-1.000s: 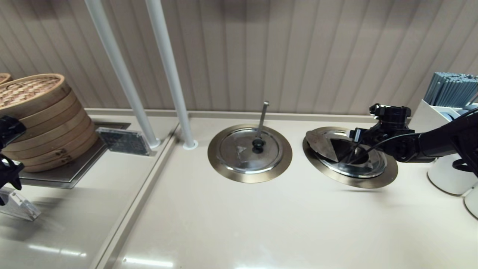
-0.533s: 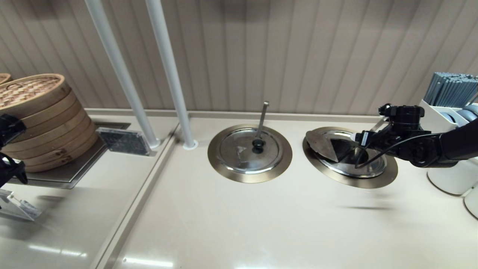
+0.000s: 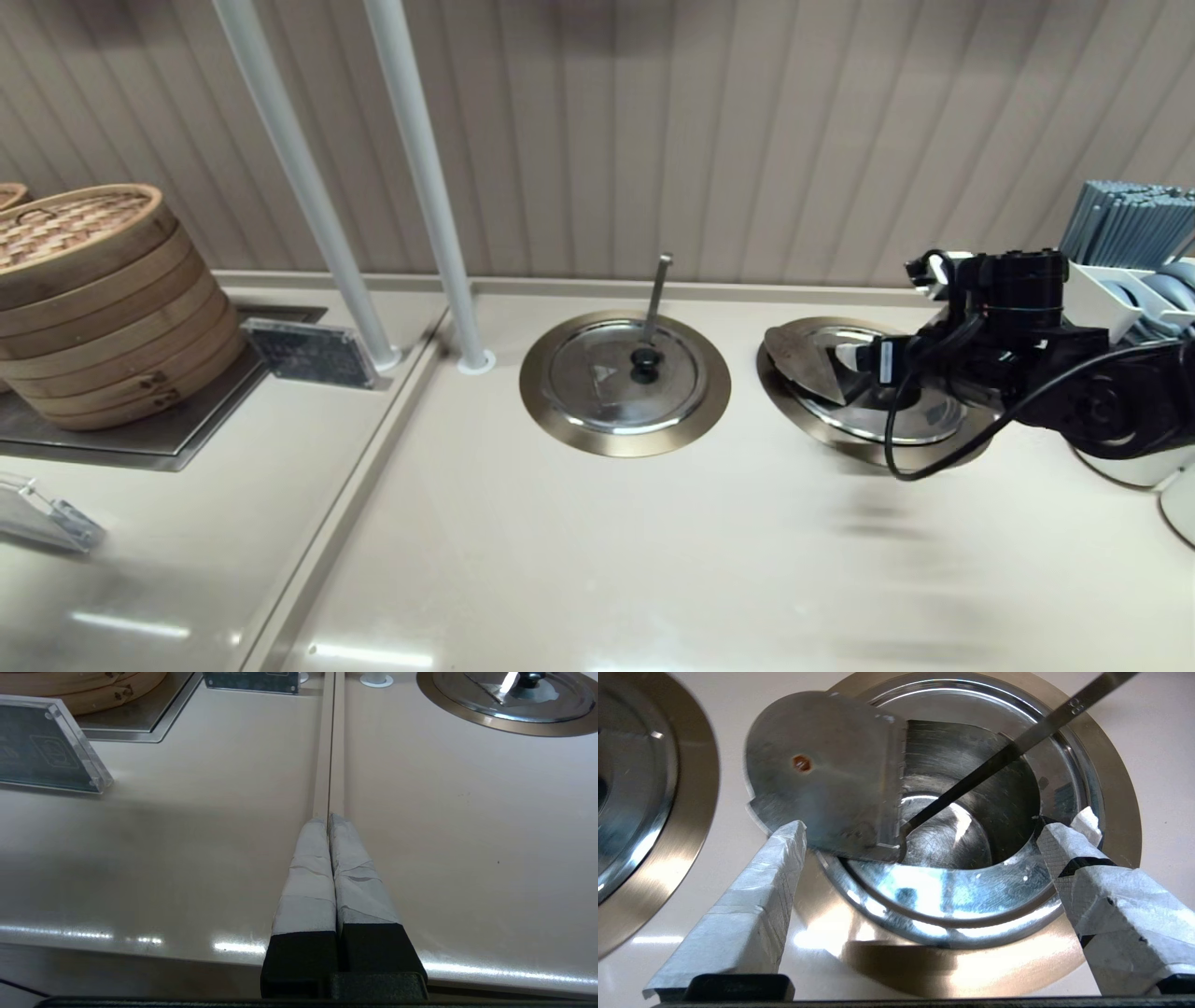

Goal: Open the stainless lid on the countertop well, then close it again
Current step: Close the lid

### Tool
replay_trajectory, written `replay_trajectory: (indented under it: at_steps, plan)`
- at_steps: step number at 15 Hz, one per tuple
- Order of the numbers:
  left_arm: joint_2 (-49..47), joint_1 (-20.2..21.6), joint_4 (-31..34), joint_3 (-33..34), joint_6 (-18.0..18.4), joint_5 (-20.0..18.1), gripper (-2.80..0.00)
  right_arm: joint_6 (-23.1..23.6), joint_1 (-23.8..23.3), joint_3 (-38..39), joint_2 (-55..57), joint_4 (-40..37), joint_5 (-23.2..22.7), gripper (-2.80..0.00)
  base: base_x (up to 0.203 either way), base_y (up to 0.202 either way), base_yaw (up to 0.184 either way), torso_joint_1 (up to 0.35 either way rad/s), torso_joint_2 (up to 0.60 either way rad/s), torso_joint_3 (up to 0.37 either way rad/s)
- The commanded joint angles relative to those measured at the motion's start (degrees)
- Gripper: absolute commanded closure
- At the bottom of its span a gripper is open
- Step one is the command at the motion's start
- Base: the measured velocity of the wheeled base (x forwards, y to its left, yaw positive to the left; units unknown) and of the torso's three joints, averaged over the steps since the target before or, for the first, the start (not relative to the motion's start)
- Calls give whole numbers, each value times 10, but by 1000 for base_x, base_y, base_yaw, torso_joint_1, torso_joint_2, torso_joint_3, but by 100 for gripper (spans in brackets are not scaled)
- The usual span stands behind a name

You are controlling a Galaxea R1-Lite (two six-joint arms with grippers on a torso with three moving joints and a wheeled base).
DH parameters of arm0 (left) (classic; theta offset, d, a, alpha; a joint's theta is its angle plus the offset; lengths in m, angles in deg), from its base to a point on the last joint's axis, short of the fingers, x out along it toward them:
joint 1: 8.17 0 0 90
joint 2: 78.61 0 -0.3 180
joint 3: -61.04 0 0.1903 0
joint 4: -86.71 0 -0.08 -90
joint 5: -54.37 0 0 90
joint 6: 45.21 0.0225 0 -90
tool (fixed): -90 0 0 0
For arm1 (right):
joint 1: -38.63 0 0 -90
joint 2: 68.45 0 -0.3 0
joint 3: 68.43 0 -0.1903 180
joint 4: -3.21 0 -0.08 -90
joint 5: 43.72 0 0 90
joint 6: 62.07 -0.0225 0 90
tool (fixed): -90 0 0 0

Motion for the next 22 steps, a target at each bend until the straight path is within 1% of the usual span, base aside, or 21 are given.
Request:
replay_trajectory:
  at_steps: [1, 3, 4, 5, 8, 10, 11, 13, 15, 19, 22]
  plan:
    - [0, 0, 0, 0, 0, 0, 0, 65, 35, 36, -65, 1, 12, -280, 0, 0, 0, 0, 0, 0]
    - [0, 0, 0, 0, -1, 0, 0, 147, 45, 63, -72, 1, 21, -280, 0, 0, 0, 0, 0, 0]
    - [0, 0, 1, 0, 0, 0, 0, 183, 48, 75, -70, 2, 35, -280, 0, 0, 0, 0, 0, 0]
    - [0, 0, 1, 0, 0, 0, 0, 198, 59, 80, -62, 3, 49, -280, 0, 0, 0, 0, 0, 0]
    - [0, 0, 0, 0, 0, 0, 0, 212, 85, 78, -22, 3, 64, -280, 0, 0, 0, 0, 0, 0]
    - [0, 0, 1, 0, 0, 0, 0, 226, 111, 74, 17, 11, 98, -280, 0, 0, 0, 0, 0, 0]
    - [0, 0, 0, -1, 0, 0, 0, 229, 127, 66, 31, 18, 105, -280, 0, 0, 0, 0, 0, 0]
    - [0, 0, 1, -1, 0, 0, 0, 235, 141, 41, 65, 20, 126, -280, 0, 0, 0, 0, 0, 0]
    - [0, 0, 1, 0, 0, 0, 0, 237, 148, 2, 99, 20, 140, -280, 0, 0, 0, 0, 0, 0]
    - [0, 0, 0, 0, 0, 0, 0, 242, 154, -47, 141, 22, 167, -280, 0, 0, 0, 0, 0, 0]
    - [0, 0, 0, 0, 0, 0, 0, 246, 152, -80, 168, 21, 172, -280, 0, 0, 0, 0, 0, 0]
